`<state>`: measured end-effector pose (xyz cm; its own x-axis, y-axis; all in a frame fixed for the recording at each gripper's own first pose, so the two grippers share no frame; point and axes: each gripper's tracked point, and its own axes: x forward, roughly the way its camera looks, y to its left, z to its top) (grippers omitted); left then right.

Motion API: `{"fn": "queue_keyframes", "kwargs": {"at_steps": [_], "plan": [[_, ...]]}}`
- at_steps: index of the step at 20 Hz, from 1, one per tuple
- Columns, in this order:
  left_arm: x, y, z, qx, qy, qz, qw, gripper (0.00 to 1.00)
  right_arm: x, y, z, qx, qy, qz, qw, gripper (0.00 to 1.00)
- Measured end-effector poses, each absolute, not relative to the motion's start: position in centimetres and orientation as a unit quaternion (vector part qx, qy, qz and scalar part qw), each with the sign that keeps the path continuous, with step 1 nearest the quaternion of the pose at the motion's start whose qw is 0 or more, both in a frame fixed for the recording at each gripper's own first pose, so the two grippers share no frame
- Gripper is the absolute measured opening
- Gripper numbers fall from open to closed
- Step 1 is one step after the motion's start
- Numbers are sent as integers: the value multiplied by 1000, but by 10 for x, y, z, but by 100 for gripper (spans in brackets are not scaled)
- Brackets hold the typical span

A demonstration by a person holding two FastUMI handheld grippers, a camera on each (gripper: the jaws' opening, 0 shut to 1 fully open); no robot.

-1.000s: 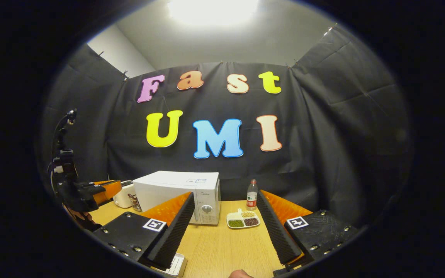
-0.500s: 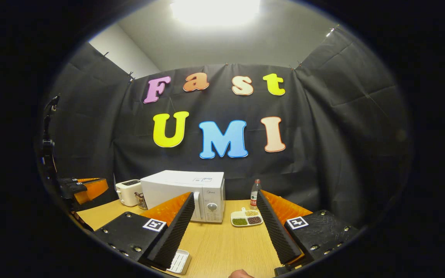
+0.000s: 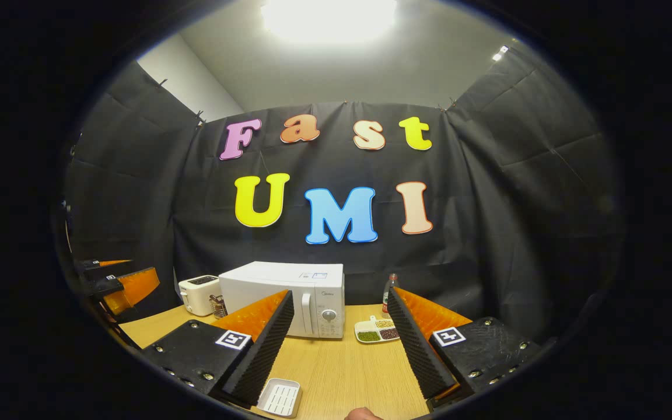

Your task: Open the microwave oven with the left hand, put the food in, and close the microwave oven.

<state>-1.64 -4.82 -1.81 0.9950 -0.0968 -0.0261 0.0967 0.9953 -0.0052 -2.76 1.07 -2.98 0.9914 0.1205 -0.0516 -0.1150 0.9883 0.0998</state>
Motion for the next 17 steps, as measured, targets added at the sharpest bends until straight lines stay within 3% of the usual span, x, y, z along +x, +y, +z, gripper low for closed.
{"fn": "queue_keyframes", "kwargs": {"at_steps": [2, 17], "plan": [[-16, -41, -16, -3, 8, -43, 999, 100, -29, 17, -27, 47, 25, 60, 997, 98], [-18, -18, -13, -6, -2, -45, 999, 97, -31, 36, -11, 37, 3, 55, 998, 97]]}}
